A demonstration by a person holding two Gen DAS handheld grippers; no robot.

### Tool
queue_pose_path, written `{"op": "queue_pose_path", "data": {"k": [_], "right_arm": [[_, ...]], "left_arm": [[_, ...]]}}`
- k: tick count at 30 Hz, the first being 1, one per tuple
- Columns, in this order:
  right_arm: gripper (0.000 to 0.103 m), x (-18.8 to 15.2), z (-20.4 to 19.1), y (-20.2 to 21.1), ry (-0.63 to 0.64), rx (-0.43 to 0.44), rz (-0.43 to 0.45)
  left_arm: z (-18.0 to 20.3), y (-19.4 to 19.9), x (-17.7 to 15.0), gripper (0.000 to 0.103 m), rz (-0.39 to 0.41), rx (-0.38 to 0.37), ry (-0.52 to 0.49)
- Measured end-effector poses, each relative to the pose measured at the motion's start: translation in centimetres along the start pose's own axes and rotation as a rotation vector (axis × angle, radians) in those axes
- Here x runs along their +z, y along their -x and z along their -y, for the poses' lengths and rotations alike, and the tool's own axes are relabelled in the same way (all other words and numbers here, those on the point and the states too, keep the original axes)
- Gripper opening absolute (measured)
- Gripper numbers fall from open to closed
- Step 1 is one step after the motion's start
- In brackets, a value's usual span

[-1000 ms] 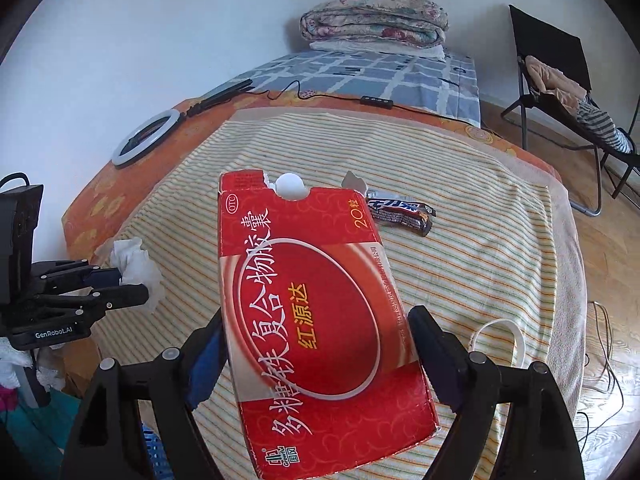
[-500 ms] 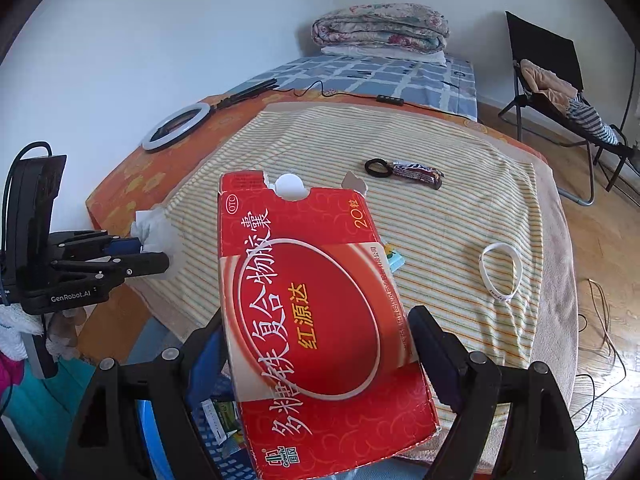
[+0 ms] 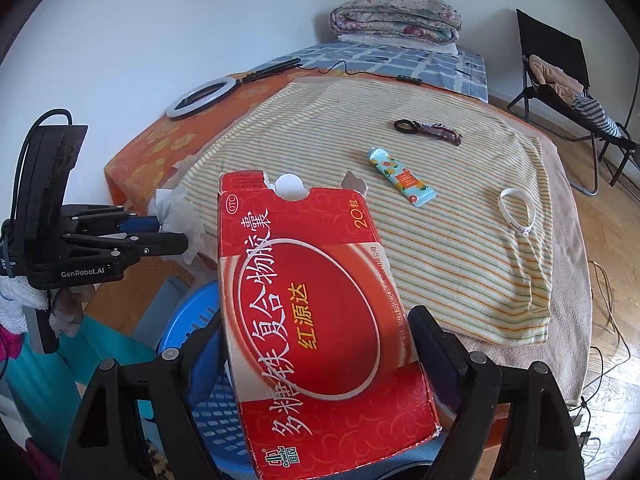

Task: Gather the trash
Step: 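Carry the tissue with the left tool while the right tool carries the red box to the basket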

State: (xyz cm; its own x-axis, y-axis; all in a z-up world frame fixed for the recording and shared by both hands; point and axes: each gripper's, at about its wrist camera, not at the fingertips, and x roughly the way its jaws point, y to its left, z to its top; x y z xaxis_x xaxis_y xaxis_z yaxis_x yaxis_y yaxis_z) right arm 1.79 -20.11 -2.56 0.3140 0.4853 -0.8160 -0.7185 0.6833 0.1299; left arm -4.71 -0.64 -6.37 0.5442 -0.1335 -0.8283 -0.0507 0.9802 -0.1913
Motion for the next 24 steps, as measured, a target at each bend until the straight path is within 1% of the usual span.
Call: {"op": "queue_pose_path", "data": {"k": [6, 12, 18, 24], "right_arm": [[0.087, -2.3, -1.6, -1.3, 0.037, 0.006, -0.049], [0.087, -4.0, -3.1, -2.7, 0.063, 0.019, -0.099], [0.087, -5.2, -3.8, -4.4, 0.079, 0.027, -0.154], [0.087, -6.2, -4.2, -5.5, 0.086, 0.033, -0.195]], "left_arm": [[-0.2, -1.4, -2.4, 0.031, -0.055, -0.004, 0.003], [0.3, -2.9, -4.4, 0.031, -0.108, -0.007, -0.019], [0.3, -4.1, -5.7, 0.031, -0.157, -0.021, -0.018], [0.3, -5.1, -6.7, 0.031, -0.191, -0.027, -0.022]]}}
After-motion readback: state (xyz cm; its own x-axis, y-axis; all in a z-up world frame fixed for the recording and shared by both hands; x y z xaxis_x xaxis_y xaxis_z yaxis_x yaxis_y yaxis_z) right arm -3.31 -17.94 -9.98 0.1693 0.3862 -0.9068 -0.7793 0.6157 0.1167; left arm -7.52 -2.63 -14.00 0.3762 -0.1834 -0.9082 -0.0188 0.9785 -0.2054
